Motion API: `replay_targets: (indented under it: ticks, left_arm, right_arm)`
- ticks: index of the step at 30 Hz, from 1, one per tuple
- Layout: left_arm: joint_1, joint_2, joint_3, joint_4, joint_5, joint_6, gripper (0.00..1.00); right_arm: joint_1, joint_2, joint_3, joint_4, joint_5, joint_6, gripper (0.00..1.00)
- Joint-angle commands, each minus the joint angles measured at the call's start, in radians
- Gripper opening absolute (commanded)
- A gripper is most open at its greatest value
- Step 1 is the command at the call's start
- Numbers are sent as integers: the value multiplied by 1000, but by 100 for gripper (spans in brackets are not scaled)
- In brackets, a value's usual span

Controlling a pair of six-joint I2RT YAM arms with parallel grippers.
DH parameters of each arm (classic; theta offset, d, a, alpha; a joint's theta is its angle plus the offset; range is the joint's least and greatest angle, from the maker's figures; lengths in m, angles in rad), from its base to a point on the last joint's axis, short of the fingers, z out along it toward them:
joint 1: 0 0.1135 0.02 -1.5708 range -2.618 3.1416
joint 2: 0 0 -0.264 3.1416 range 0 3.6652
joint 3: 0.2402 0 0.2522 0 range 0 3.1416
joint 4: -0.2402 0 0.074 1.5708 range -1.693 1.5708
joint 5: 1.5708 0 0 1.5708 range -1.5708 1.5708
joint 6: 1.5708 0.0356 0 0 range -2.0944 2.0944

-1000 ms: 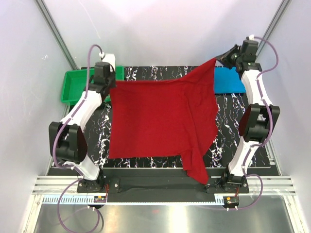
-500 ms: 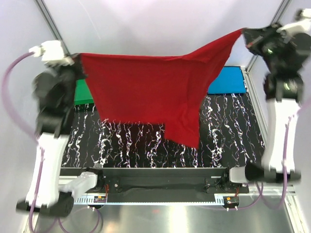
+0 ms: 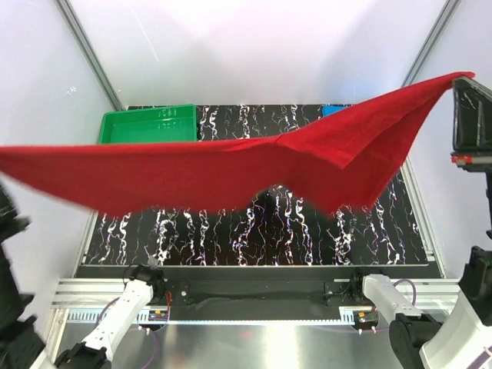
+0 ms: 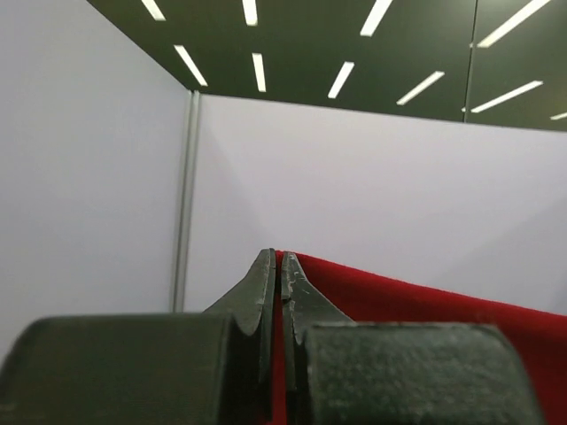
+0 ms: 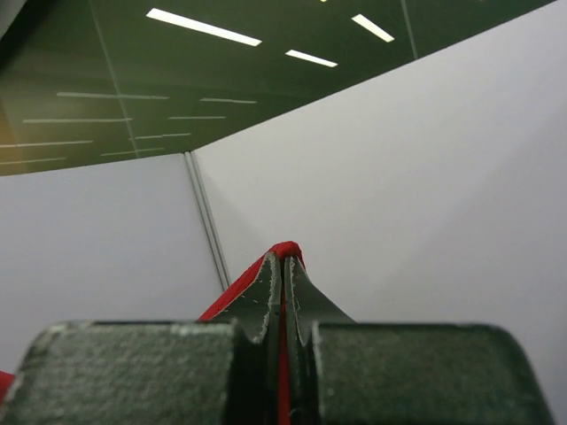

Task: Fold and stack the t-shirts
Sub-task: Flatten the tshirt out

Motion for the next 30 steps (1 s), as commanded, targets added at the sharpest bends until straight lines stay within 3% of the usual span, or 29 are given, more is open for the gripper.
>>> replay_targets:
  ticks: [1,7,13,17,23,30]
  left_arm:
    - [-11,11,12,-48,-68,70,0]
    - [-11,66,-75,-50,-94,54,0]
    - [-11,208,-320,27,-173,113,0]
    - [13,349,-556,175,-182,110,0]
    - [105,628,-643,264,-73,44,0]
    - [143,940,-580,324,-36,45,0]
  right_arm:
    - [10,51,38,14,1,18,0]
    - [10,137,-38,50,-13,101,0]
    - [10,293,-208,88,-14,76,0]
    - [10,454,-343,142,-19,67,0]
    - [10,718,-411,200,-66,44,0]
    - [10,997,-298,194,-103,36,0]
